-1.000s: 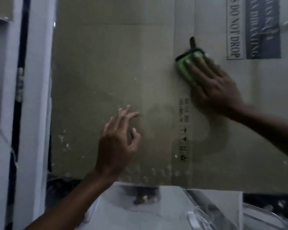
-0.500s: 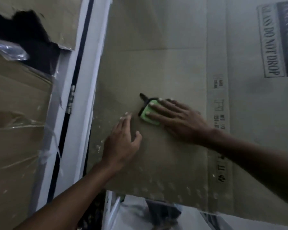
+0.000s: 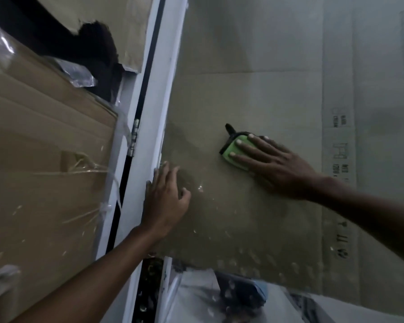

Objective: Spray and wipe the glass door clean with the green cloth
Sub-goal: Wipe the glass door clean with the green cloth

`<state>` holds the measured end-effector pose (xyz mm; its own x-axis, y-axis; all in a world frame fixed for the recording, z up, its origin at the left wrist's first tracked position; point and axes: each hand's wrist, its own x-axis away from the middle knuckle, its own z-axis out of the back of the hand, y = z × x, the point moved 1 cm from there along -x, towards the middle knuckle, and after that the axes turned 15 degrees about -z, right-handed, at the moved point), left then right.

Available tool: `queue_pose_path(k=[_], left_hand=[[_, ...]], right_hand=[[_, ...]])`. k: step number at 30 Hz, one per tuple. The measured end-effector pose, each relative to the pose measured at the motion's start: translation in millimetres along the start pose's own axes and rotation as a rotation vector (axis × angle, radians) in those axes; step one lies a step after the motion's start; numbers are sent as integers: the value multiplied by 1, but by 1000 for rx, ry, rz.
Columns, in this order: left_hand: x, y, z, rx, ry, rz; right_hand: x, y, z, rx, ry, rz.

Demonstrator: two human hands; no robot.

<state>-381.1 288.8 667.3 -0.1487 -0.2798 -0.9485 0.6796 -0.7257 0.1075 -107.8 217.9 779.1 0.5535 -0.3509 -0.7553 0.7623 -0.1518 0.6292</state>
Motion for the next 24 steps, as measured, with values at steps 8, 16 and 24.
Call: queue_pose_path(k=[8, 16, 24], left_hand=[[9, -21, 6, 89, 19, 54], [5, -30, 19, 138, -1, 37], [11, -37, 32, 110, 4, 86]], right_hand=[[-16, -65, -13, -90, 100, -477], [-44, -54, -12, -117, 32, -184], [-98, -125, -16, -124, -49, -419]])
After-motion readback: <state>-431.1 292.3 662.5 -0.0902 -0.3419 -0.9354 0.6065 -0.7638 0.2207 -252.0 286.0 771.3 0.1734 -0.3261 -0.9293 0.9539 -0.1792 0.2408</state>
